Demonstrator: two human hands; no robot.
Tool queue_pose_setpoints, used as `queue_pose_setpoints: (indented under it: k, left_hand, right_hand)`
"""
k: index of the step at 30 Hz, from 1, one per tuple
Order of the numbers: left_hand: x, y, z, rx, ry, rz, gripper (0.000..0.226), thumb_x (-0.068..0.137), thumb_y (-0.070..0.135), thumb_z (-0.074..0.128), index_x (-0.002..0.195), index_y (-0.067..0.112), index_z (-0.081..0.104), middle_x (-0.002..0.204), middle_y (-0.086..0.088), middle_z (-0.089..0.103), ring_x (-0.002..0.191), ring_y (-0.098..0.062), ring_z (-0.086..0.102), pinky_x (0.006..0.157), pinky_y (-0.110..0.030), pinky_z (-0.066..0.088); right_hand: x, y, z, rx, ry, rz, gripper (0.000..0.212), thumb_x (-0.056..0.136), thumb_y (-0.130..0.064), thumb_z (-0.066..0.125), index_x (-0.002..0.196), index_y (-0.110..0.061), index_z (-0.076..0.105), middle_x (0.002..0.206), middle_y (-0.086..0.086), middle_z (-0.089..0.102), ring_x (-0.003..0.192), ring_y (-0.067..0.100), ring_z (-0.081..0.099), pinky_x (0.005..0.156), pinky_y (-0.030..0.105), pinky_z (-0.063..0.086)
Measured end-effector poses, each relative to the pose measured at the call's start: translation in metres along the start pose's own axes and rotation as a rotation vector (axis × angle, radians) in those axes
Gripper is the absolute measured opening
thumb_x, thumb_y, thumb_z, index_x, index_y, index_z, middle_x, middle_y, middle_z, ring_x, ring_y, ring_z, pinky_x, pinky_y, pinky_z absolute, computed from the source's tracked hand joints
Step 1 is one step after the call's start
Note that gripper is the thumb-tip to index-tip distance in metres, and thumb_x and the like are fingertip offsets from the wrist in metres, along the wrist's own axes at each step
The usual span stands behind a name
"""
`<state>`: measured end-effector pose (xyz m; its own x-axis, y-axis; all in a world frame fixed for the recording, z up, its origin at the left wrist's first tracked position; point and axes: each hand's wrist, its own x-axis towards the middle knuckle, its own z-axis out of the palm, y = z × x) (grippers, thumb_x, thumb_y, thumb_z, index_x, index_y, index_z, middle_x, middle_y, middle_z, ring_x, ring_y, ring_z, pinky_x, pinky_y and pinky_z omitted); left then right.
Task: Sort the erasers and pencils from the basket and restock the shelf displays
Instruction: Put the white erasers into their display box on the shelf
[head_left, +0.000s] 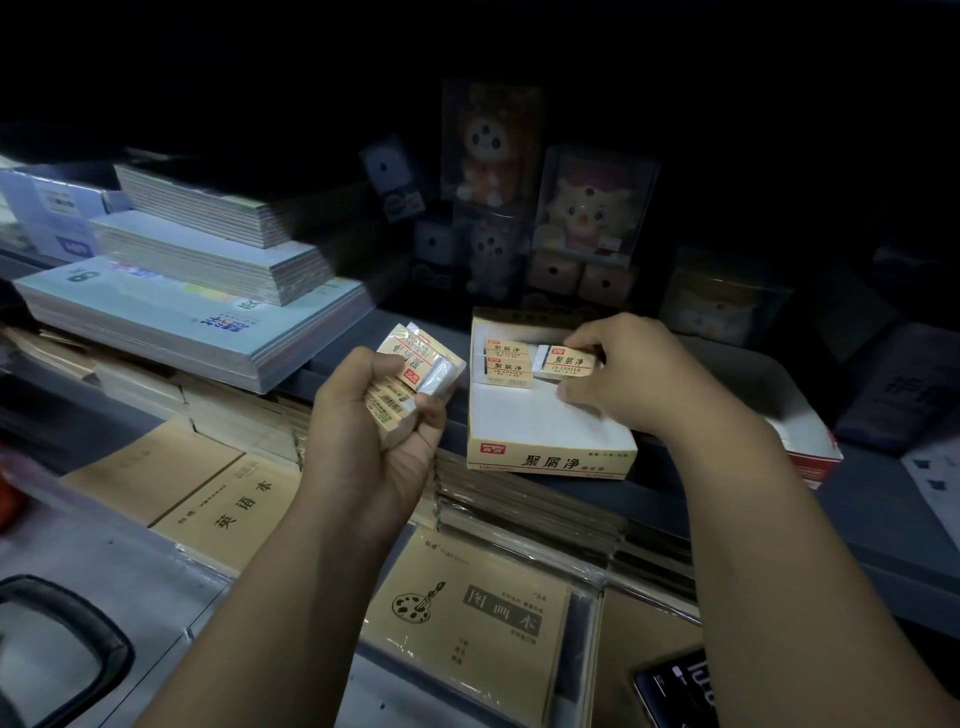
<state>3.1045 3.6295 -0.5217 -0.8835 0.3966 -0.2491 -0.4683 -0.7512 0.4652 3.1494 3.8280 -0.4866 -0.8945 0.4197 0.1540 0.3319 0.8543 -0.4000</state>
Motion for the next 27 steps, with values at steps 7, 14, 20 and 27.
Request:
queue_pose_setpoints:
  k: [7,14,20,27]
  left_hand:
    - [0.001,0.001,-0.002,0.000,-0.012,-0.002,0.020,0.091,0.003,0.055,0.110,0.000,0.059,0.110,-0.023,0.067,0.108,-0.037,0.070,0.048,-0.015,0.045]
    - [0.001,0.000,-0.003,-0.002,-0.019,-0.006,0.018,0.091,0.003,0.055,0.108,0.000,0.059,0.112,-0.024,0.068,0.112,-0.038,0.069,0.048,-0.016,0.046]
    - [0.003,0.000,-0.003,0.002,-0.016,-0.002,0.017,0.091,0.003,0.056,0.107,0.000,0.059,0.111,-0.023,0.068,0.115,-0.036,0.067,0.048,-0.016,0.046]
    - [0.002,-0.001,-0.004,0.025,-0.015,0.009,0.009,0.091,0.001,0.055,0.097,0.000,0.061,0.104,-0.020,0.069,0.105,-0.028,0.066,0.047,-0.017,0.046]
  right_hand:
    - [0.001,0.003,-0.002,-0.044,-0.075,-0.058,0.039,0.090,-0.005,0.065,0.120,-0.029,0.073,0.117,-0.004,0.064,0.101,0.015,0.057,0.084,0.033,0.051]
    - [0.005,0.005,0.010,0.025,0.066,-0.009,0.022,0.085,-0.007,0.076,0.096,-0.027,0.076,0.101,-0.005,0.062,0.077,0.007,0.054,0.055,0.017,0.037]
    - [0.006,0.002,0.016,0.045,0.102,0.016,0.012,0.084,-0.014,0.079,0.084,-0.026,0.077,0.096,-0.004,0.068,0.087,0.018,0.064,0.078,0.038,0.058]
    - [0.006,-0.001,0.020,-0.002,0.118,-0.005,0.011,0.087,-0.022,0.076,0.077,-0.025,0.073,0.085,-0.008,0.065,0.082,0.018,0.062,0.077,0.044,0.059]
